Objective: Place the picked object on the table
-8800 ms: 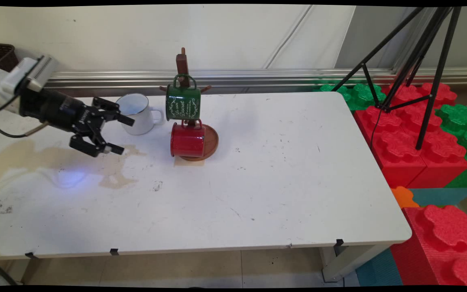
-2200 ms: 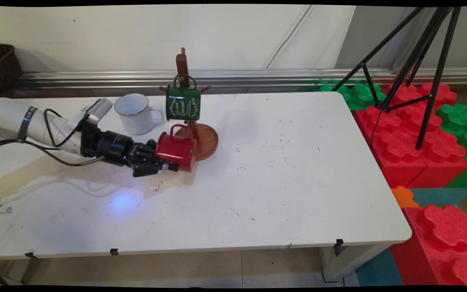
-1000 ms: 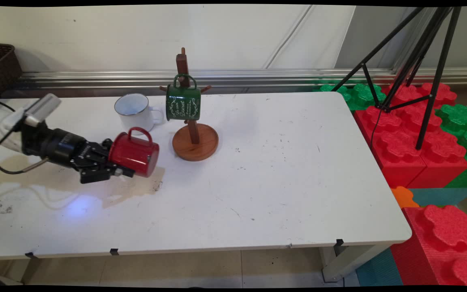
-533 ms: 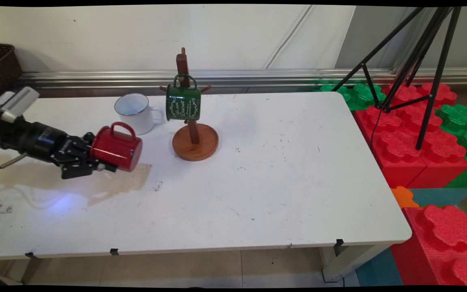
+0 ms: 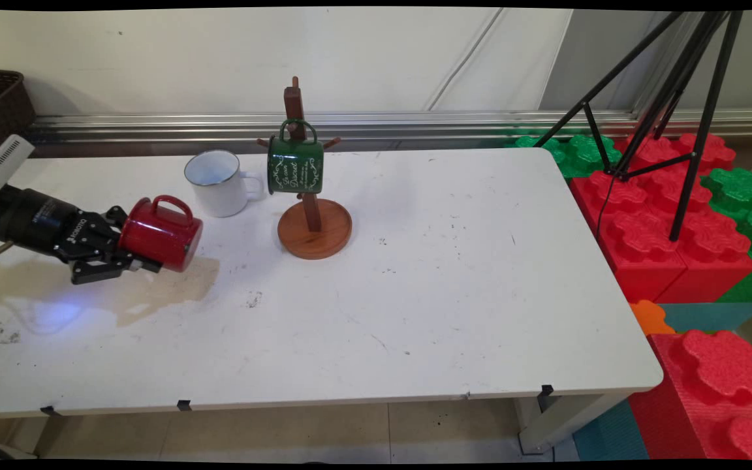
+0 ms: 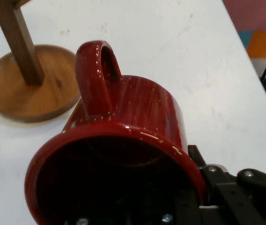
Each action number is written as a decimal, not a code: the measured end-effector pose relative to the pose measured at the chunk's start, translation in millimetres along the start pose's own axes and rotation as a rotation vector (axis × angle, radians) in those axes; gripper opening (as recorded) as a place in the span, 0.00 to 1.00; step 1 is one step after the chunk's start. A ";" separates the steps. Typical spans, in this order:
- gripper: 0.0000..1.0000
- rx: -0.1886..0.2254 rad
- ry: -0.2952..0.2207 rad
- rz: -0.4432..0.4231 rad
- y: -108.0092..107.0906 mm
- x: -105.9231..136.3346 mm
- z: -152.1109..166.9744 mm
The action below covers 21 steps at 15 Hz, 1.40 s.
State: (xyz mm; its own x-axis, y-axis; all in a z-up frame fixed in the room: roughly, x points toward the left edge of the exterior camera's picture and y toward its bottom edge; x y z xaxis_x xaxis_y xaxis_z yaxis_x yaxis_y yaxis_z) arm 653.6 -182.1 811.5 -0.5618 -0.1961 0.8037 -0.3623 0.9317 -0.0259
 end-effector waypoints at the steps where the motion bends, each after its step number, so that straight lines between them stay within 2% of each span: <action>1: 0.00 0.004 -0.019 0.012 0.3 0.3 -2.4; 13: 0.00 0.045 -0.222 0.087 2.3 -7.3 -9.5; 21: 0.00 0.034 -0.292 0.126 7.8 -10.9 -9.4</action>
State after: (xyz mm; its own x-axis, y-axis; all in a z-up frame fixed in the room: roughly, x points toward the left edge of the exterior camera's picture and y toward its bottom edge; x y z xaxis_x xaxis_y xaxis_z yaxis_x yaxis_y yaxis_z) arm 663.9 -169.9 808.1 -0.7917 -0.1639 0.5885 -0.2982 0.9444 -0.1382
